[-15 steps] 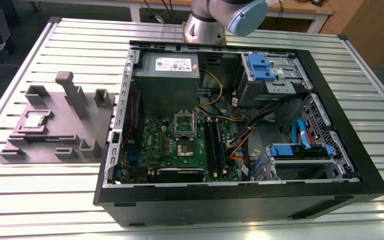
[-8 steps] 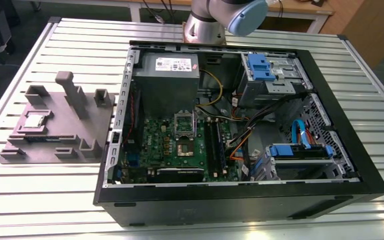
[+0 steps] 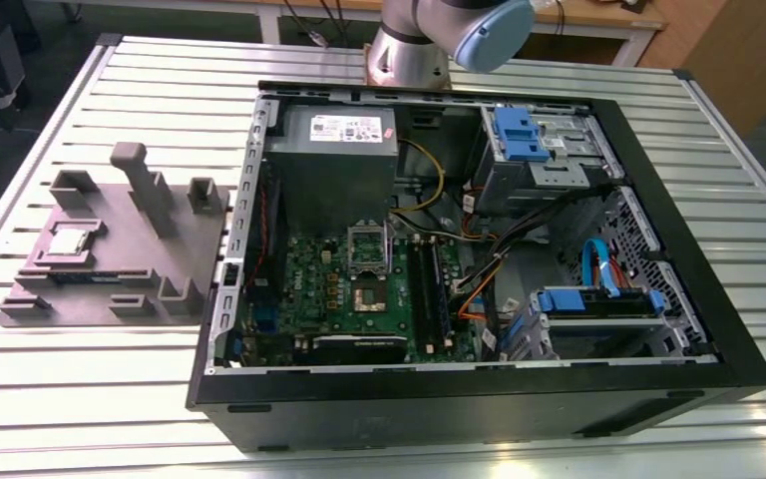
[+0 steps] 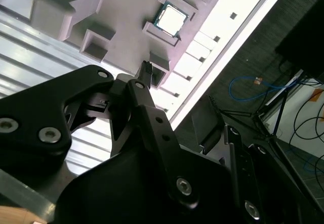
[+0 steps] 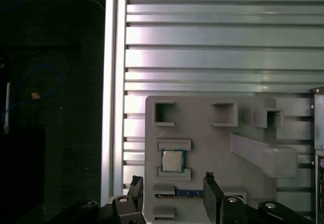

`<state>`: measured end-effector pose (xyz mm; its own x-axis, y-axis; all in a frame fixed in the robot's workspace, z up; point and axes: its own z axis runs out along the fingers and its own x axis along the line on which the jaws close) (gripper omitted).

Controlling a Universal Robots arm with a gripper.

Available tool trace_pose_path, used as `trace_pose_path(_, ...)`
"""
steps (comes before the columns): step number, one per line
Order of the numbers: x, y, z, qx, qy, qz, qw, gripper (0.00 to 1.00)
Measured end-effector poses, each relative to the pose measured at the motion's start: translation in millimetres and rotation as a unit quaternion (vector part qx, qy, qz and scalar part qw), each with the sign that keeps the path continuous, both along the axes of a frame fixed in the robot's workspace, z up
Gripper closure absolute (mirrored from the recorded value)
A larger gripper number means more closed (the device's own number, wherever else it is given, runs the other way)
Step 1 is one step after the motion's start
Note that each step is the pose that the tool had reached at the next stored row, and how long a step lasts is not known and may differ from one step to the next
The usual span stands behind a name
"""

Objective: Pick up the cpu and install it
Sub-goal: 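Pick up the cpu and move it towards the insertion slot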

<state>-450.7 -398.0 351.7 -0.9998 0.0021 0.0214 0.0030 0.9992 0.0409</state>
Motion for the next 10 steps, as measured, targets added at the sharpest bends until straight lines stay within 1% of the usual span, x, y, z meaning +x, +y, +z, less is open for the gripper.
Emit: trace_pose_path(10,0.0,0.0,-2.6,0.0000,0.0000,0.000,1.00000,0.41)
